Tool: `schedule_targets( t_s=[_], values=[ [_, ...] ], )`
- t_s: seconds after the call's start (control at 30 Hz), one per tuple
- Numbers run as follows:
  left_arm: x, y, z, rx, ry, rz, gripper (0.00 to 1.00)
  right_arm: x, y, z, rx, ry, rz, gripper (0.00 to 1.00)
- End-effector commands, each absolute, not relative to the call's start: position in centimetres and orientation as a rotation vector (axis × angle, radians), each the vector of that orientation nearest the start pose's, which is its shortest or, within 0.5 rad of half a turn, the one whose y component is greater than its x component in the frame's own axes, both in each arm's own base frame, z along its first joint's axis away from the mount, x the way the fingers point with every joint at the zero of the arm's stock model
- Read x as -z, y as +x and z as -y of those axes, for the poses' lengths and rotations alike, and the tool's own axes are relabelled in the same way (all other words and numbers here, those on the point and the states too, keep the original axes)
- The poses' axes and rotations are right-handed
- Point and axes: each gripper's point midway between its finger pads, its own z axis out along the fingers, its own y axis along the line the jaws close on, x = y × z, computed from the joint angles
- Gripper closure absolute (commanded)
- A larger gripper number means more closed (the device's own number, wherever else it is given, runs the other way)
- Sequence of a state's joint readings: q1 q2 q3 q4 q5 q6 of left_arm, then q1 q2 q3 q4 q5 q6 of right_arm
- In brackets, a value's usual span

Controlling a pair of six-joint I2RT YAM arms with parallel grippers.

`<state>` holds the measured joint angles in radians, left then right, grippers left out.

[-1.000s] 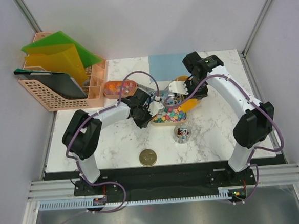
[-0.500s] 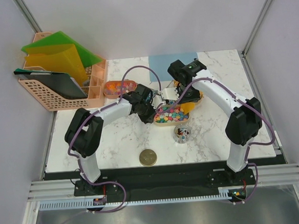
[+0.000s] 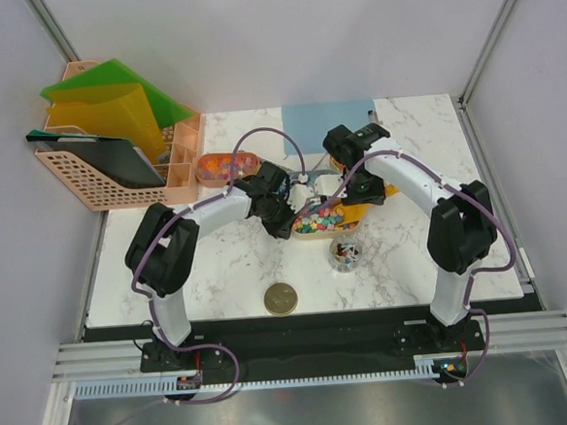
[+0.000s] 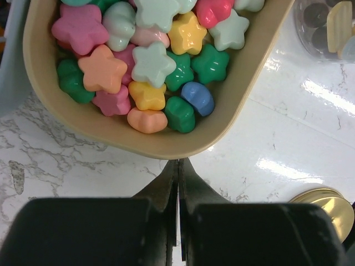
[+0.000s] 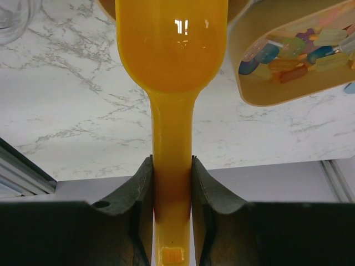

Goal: Pack the candies
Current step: Scoop the fake candies from the storage box.

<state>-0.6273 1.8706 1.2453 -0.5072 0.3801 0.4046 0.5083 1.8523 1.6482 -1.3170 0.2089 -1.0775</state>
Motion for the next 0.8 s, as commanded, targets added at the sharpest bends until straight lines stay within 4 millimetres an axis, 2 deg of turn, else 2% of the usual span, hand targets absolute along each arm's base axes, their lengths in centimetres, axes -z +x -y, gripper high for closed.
schedule_targets(
  t_s=[0.0, 0.4, 0.63, 0.77],
  values=[
    [-6.0, 30.6, 30.2, 0.677, 1.384, -2.173, 0.98, -12.0, 31.8, -10.8, 0.253, -2.298, -2.225, 1.0],
    [-6.2, 30.8, 30.6, 0.699, 1.368, -2.178, 0.98, -10.7, 34.5, -13.4, 0.22, -2.252, -2.219, 1.0],
    [-5.7, 30.5, 30.6, 0.764, 1.315, -2.232, 0.98, -9.2, 34.5, -14.3, 0.161, -2.224, -2.217, 1.0],
    [-6.0, 31.1, 29.2, 0.806, 1.213, -2.284, 0.98, -8.8, 34.6, -15.0, 0.126, -2.192, -2.202, 1.0]
  ],
)
